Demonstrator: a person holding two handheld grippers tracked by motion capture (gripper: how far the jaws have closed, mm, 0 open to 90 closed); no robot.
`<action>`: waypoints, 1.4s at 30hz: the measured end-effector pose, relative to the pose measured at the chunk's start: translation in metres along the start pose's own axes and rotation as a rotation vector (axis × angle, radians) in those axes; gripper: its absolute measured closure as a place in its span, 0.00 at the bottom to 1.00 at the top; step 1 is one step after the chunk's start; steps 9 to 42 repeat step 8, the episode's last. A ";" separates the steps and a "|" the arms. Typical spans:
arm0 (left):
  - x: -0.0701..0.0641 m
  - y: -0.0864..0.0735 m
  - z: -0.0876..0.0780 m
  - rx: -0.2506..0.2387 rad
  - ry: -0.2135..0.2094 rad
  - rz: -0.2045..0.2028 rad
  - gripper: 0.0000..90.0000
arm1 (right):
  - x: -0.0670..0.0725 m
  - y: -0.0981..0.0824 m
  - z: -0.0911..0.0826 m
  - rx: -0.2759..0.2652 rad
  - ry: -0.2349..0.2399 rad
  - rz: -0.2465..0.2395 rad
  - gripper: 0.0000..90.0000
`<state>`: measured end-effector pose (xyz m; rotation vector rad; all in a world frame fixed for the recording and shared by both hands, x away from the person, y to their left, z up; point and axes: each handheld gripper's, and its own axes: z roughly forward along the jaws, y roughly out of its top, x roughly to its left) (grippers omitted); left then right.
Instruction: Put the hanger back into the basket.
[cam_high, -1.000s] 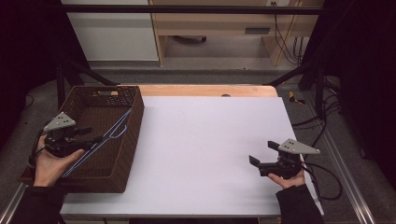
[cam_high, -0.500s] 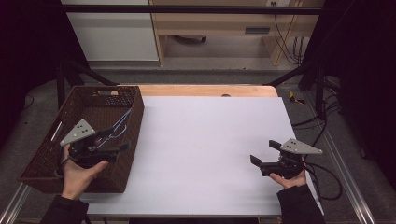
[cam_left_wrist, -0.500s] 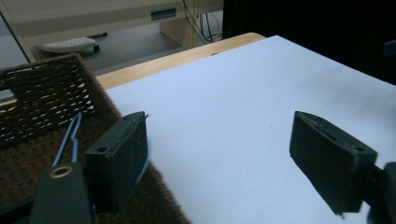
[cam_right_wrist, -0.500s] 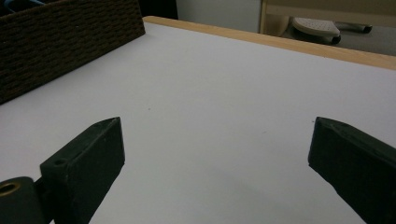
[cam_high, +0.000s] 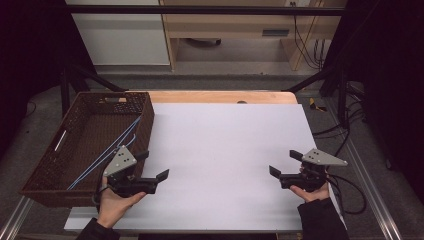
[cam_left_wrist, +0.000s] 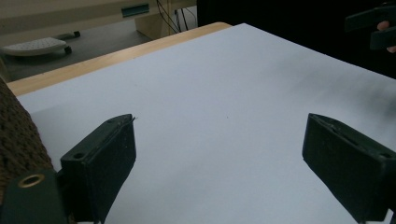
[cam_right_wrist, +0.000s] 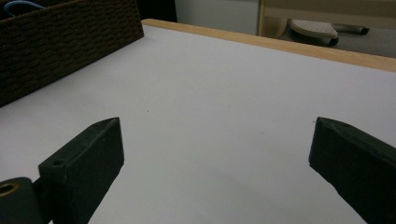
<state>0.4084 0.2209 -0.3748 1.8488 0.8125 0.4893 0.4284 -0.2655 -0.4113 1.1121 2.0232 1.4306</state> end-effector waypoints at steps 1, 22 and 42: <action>-0.001 -0.002 0.002 -0.002 -0.005 -0.007 0.11 | 0.000 0.000 0.000 0.002 -0.001 -0.004 0.04; 0.000 -0.013 0.012 0.013 0.006 -0.025 0.12 | 0.001 -0.001 0.001 0.007 0.006 -0.009 0.04; 0.000 -0.013 0.012 0.013 0.006 -0.025 0.12 | 0.001 -0.001 0.001 0.007 0.006 -0.009 0.04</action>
